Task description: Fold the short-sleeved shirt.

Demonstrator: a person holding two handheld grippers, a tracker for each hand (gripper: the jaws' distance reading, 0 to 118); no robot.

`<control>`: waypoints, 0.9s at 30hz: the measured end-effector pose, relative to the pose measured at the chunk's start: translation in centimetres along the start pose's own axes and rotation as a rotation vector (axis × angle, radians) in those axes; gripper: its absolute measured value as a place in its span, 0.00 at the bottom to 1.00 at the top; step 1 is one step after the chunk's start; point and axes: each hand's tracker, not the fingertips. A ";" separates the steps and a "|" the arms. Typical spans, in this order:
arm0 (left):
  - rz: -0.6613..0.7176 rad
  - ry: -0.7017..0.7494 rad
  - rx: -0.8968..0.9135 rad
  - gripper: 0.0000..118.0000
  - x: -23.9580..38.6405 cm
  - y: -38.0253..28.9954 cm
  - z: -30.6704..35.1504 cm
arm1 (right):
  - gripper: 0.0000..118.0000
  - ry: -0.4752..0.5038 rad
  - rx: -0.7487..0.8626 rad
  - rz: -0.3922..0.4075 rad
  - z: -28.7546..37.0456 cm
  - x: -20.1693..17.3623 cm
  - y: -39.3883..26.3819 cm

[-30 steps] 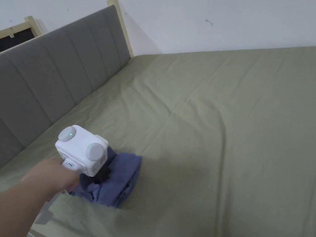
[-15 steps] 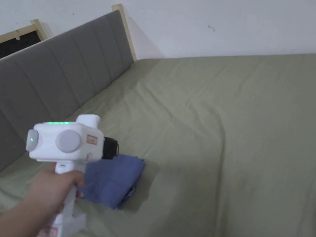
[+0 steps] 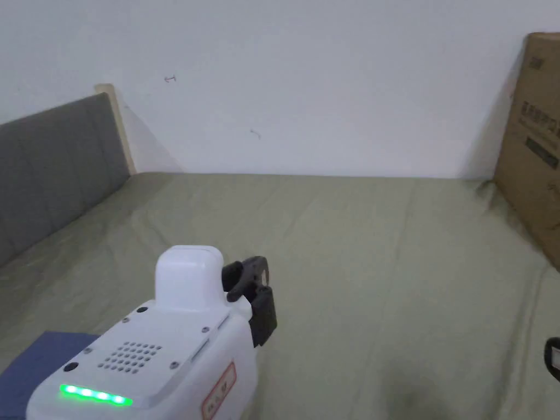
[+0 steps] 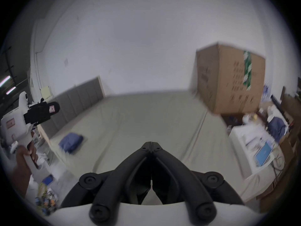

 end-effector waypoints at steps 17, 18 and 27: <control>-0.209 0.174 0.084 0.00 7.7 -4.4 3.3 | 0.00 -0.301 0.383 0.049 5.5 -0.6 -2.9; -0.200 0.176 0.093 0.00 7.9 -4.6 3.8 | 0.00 -0.310 0.385 0.065 5.5 -0.6 -2.9; -0.194 0.211 0.115 0.00 8.4 -4.1 4.3 | 0.00 -0.325 0.385 0.091 5.7 -0.6 -2.5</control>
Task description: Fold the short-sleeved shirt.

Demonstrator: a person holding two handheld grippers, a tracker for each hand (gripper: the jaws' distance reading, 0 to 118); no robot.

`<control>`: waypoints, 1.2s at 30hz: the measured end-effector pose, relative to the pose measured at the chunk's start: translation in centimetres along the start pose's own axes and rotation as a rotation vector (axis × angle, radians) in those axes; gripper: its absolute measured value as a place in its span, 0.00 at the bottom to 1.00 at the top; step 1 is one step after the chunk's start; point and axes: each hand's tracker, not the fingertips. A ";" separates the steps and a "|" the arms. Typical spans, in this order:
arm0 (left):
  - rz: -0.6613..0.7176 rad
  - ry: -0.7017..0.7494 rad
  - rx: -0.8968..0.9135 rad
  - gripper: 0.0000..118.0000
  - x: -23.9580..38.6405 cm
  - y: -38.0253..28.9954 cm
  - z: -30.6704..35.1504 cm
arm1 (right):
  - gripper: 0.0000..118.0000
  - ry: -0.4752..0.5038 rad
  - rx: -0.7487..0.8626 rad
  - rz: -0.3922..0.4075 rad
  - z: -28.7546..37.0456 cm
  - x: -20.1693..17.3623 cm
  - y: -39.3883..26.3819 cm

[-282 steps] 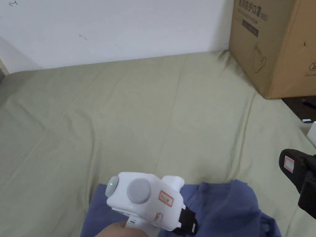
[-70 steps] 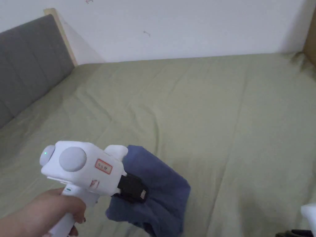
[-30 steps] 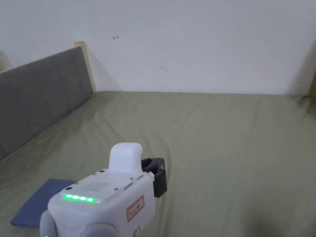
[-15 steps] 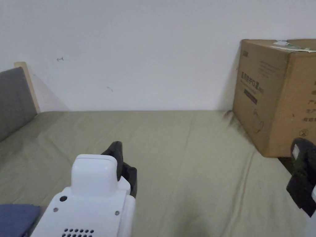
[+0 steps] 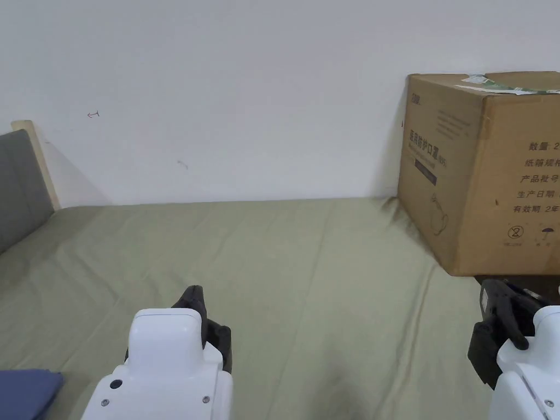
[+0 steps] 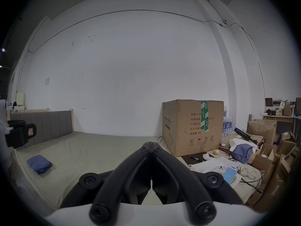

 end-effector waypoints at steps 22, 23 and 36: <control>0.015 -0.029 -0.006 1.00 -0.4 -0.3 -0.6 | 1.00 -0.061 -0.049 0.007 -0.8 0.0 -0.6; 0.038 -0.034 -0.010 1.00 -0.7 -0.1 -0.3 | 1.00 -0.063 -0.045 0.005 -0.7 0.0 -0.6; 0.000 0.032 -0.017 1.00 -0.6 0.8 -1.7 | 1.00 -0.038 -0.046 0.034 -0.7 -1.0 -0.6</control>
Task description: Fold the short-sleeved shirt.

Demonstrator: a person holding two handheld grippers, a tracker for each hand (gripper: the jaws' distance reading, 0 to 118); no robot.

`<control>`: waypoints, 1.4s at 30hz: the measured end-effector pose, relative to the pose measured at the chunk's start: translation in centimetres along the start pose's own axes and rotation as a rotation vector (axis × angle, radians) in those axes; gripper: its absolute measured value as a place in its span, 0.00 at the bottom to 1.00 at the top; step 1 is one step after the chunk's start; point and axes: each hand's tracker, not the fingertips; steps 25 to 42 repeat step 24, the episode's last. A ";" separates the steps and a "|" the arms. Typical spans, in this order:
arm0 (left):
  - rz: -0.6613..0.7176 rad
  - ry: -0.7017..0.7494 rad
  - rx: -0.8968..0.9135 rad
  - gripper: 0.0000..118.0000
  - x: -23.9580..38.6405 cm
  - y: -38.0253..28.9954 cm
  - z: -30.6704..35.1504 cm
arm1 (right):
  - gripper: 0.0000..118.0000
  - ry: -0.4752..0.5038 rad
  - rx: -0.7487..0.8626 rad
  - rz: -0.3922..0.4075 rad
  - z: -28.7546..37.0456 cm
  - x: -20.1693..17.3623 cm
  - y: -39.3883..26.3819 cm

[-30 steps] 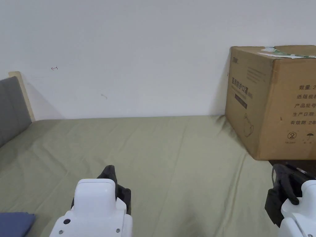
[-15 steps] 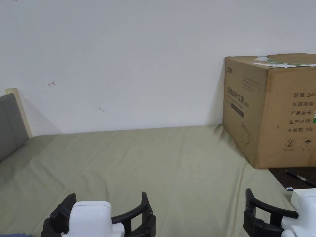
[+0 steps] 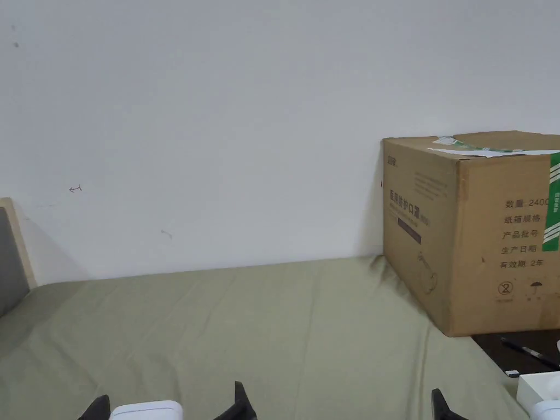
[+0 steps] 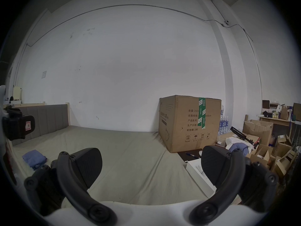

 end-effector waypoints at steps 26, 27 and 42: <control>0.127 -0.038 -0.056 1.00 -0.6 0.2 0.0 | 1.00 0.040 -0.005 0.040 -0.2 -1.5 -0.1; 0.127 -0.038 -0.056 1.00 -0.6 0.2 0.0 | 1.00 0.040 -0.005 0.040 -0.2 -1.5 -0.1; 0.127 -0.038 -0.056 1.00 -0.6 0.2 0.0 | 1.00 0.040 -0.005 0.040 -0.2 -1.5 -0.1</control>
